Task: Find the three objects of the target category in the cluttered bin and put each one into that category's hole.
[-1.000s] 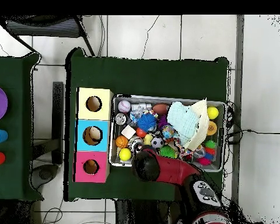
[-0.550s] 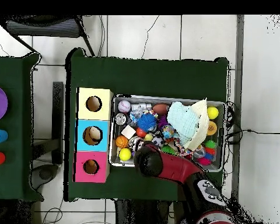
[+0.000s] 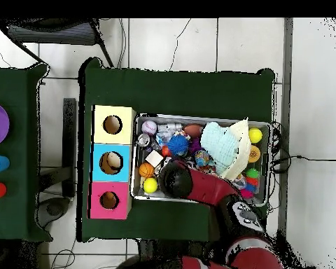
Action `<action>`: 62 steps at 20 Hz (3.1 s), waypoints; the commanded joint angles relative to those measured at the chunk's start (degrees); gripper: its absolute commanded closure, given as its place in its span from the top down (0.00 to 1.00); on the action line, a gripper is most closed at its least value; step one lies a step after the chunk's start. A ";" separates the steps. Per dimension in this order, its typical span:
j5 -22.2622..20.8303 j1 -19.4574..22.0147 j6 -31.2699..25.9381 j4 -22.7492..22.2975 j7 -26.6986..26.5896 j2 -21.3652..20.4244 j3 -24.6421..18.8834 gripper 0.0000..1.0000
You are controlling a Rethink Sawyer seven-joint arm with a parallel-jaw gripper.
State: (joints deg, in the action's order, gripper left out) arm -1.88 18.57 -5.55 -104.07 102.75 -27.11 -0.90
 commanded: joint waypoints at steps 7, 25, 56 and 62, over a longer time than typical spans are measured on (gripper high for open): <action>6.15 -8.09 -4.17 18.44 8.56 17.28 6.37 1.00; 8.25 -7.28 -22.78 10.30 6.36 1.64 3.36 1.00; 5.37 -0.84 -21.47 3.13 4.99 6.27 -0.36 1.00; 4.99 -0.92 -16.89 5.82 5.11 10.39 -0.86 1.00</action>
State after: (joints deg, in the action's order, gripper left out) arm 4.58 17.04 -23.99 -97.61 102.75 -23.82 2.61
